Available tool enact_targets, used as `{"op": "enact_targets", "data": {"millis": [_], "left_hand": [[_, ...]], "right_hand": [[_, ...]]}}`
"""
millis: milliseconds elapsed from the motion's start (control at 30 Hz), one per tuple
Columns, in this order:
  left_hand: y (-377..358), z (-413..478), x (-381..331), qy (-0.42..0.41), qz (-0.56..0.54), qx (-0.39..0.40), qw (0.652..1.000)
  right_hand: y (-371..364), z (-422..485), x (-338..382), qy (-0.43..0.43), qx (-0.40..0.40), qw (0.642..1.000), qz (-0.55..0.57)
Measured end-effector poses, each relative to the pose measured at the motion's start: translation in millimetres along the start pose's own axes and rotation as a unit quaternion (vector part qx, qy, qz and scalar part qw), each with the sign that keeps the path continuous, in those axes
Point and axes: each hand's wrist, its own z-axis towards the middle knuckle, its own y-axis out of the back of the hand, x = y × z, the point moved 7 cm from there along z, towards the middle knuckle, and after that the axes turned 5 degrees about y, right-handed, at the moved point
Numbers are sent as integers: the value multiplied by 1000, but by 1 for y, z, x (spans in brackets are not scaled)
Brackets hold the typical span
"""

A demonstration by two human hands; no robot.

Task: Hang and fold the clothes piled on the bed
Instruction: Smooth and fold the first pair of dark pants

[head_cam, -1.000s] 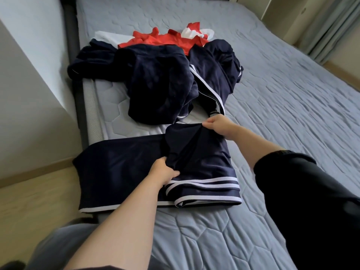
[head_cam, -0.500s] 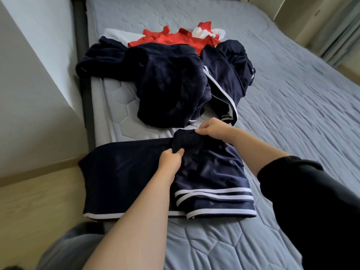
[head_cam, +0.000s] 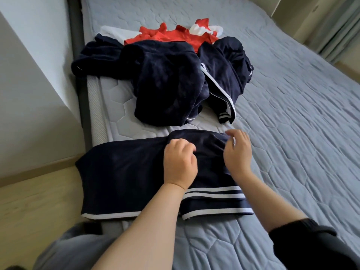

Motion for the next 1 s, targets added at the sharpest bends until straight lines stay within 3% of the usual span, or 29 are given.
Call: {"op": "enact_targets", "data": {"millis": [67,133,200,267,467,567,633,700,833,933,1000], "left_hand": [[-17,-9,-12,-65,36,77,994],[-45,-22,2,-13,141,231,963],[-60,-36,31,62,230,339,910],[-66,-46,45,79,273,384,878],[-65,-45,44,65,298,380,873],[-61,-46,41,98,305,408,855],[-59,-46,37,130,314,428,838],[-58,-46,32,166,311,447,822],[-53,-58,36,281,267,488,782],[-52,-68,41,297,224,494,786],[-53,-71,41,274,198,493,801]], "right_hand": [[7,-12,-12,-56,11,998,22],[-6,-24,-13,-21,101,995,-9],[-36,-46,-14,90,257,952,-137],[-53,-62,-35,95,338,912,-212],[-58,-54,-74,-60,347,920,-173],[-45,-49,-74,-97,265,955,-90],[-33,-47,-77,-169,206,963,-31],[-24,-47,-87,-274,183,944,31],[-22,-58,-95,-377,284,873,123],[-23,-76,-88,-419,359,802,229],[-16,-77,-85,-416,363,797,245]]}}
